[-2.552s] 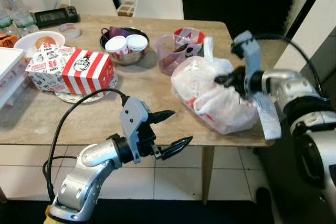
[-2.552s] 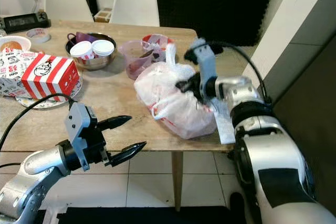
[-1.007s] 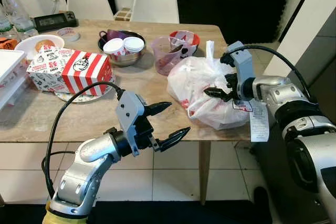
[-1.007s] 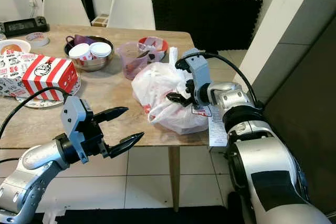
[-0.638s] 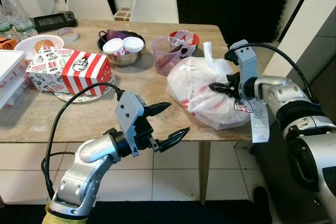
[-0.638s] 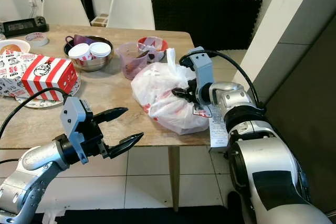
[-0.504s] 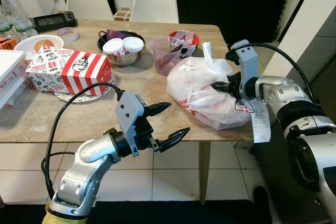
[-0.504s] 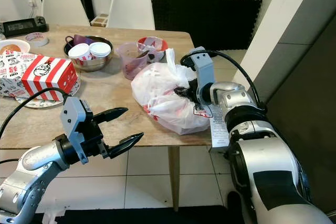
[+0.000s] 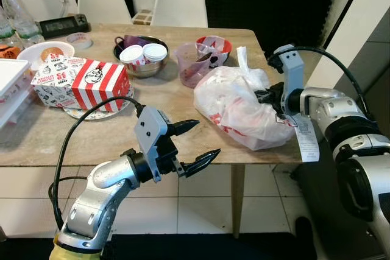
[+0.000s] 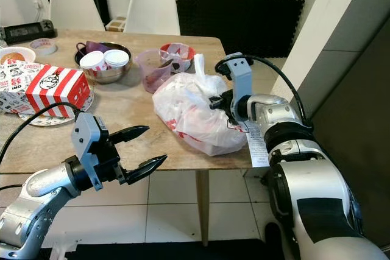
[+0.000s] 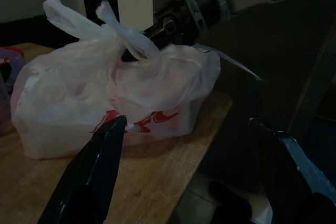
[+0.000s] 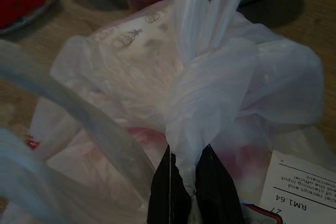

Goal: Restocking fridge

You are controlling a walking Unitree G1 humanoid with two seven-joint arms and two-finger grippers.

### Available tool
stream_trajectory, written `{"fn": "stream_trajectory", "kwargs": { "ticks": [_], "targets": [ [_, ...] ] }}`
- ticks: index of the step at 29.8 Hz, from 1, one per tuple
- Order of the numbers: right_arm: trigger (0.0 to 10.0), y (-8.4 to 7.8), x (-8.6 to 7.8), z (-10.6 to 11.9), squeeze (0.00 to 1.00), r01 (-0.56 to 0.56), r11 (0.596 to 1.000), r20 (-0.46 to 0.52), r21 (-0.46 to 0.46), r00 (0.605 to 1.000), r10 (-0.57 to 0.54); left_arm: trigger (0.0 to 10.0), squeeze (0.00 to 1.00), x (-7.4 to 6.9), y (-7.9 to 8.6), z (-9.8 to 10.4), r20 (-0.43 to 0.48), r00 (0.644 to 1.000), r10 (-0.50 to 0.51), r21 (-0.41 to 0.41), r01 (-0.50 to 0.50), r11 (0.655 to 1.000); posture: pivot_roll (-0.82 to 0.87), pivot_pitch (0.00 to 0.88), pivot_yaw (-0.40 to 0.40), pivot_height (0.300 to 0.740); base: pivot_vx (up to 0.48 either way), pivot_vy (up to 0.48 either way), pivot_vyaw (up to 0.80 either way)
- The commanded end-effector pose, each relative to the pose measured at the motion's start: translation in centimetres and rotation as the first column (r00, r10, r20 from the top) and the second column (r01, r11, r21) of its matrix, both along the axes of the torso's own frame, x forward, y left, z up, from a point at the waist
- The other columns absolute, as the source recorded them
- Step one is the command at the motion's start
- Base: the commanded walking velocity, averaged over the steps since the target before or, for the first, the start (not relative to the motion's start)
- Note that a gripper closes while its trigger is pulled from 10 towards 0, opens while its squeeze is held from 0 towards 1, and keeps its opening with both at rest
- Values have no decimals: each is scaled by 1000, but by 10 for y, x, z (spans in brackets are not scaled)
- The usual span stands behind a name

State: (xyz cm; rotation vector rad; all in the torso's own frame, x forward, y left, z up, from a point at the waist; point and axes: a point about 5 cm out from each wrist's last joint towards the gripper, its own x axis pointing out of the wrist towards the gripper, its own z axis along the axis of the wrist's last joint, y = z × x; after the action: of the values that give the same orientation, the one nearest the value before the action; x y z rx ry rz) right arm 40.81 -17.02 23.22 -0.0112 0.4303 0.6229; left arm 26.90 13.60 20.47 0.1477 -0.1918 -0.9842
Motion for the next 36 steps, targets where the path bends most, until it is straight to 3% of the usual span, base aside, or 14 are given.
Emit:
{"fn": "stream_trajectory", "kwargs": {
  "ticks": [1, 7, 9, 13, 23, 24, 25, 26, 28, 30, 32, 33, 35, 36],
  "targets": [
    [0, -6, 1, 18, 0, -5, 999, 32, 52, 999, 3, 10000, 0, 2, 3, -2, 1, 1000, -4, 29, 4, 1000, -7, 69, -47, 740, 0, 0, 0],
    [0, -9, -1, 35, 0, -45, 991, 58, 127, 998, 38, 10000, 0, 3, 4, -3, -4, 1000, -9, 34, 9, 999, -12, 67, -47, 740, 0, 0, 0],
    [0, -7, -4, 55, 0, -141, 963, 96, 231, 988, 122, 10000, 0, 1, 6, -6, -29, 999, -20, 33, 21, 999, -10, 66, -52, 740, 0, 0, 0],
    [0, -7, -9, 68, 0, -234, 934, 129, 271, 970, 206, 10000, 0, -3, 10, -10, -59, 998, -33, 42, 36, 998, -10, 68, -57, 740, 0, 0, 0],
    [0, -9, -33, 106, 0, -526, 774, 228, 353, 851, 474, 10000, 0, -38, 36, -33, -240, 958, -156, 128, 190, 973, -10, 72, -64, 740, 0, 0, 0],
    [0, -9, -33, 106, 0, -526, 774, 228, 353, 851, 474, 10000, 0, -38, 36, -33, -240, 958, -156, 128, 190, 973, -10, 72, -64, 740, 0, 0, 0],
    [0, -7, -39, 111, 0, -578, 731, 249, 364, 816, 521, 10000, 0, -41, 39, -37, -256, 955, -153, 150, 195, 969, -8, 72, -65, 740, 0, 0, 0],
    [0, -7, -39, 111, 0, -578, 731, 249, 364, 816, 521, 10000, 0, -41, 39, -37, -256, 955, -153, 150, 195, 969, -8, 72, -65, 740, 0, 0, 0],
    [0, -3, -55, 118, 0, -686, 623, 294, 375, 726, 622, 10000, 0, -45, 45, -47, -287, 949, -133, 181, 190, 965, -8, 72, -65, 740, 0, 0, 0],
    [0, -3, -55, 118, 0, -686, 623, 294, 375, 726, 622, 10000, 0, -45, 45, -47, -287, 949, -133, 181, 190, 965, -8, 72, -65, 740, 0, 0, 0],
    [0, 4, -75, 119, 0, -771, 517, 300, 372, 627, 719, 10000, 0, -49, 49, -57, -321, 940, -116, 204, 189, 961, -6, 68, -65, 740, 0, 0, 0],
    [0, 4, -75, 119, 0, -771, 517, 300, 372, 627, 719, 10000, 0, -49, 49, -57, -321, 940, -116, 204, 189, 961, -6, 68, -65, 740, 0, 0, 0],
    [0, 13, -94, 112, 0, -819, 429, 268, 382, 542, 797, 10000, 0, -54, 53, -68, -357, 929, -97, 216, 183, 959, -8, 66, -62, 740, 0, 0, 0],
    [0, 13, -94, 112, 0, -819, 429, 268, 382, 542, 797, 10000, 0, -54, 53, -68, -357, 929, -97, 216, 183, 959, -8, 66, -62, 740, 0, 0, 0]
  ]
}}
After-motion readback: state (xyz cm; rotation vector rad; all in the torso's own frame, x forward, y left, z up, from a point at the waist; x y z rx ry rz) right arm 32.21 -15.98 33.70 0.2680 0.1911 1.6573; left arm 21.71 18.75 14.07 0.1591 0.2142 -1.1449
